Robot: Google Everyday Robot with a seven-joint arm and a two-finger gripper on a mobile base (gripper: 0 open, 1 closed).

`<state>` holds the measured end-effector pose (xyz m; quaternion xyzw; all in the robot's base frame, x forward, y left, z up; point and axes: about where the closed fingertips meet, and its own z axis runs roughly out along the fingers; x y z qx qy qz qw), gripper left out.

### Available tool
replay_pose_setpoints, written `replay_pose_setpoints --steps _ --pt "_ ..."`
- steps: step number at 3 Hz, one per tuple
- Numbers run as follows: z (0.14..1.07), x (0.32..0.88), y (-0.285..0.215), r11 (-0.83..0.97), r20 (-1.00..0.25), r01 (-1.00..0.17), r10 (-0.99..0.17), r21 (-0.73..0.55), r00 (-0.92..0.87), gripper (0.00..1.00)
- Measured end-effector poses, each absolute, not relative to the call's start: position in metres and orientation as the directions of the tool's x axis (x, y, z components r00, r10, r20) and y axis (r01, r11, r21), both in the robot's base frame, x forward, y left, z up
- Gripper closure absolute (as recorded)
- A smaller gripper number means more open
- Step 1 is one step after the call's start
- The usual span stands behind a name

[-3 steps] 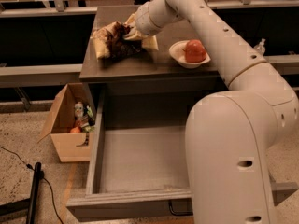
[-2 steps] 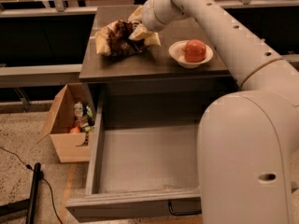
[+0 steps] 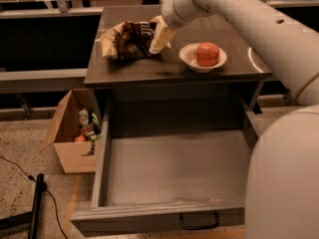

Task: Pick brown chip bag from top drawer and place on counter

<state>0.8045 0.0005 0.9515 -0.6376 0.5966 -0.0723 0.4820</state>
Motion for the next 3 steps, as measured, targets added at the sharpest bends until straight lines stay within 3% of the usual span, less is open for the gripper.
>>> replay_pose_setpoints --steps 3 --pt "1.000 0.734 -0.089 0.280 -0.346 -0.566 -0.938 -0.776 0.011 0.00"
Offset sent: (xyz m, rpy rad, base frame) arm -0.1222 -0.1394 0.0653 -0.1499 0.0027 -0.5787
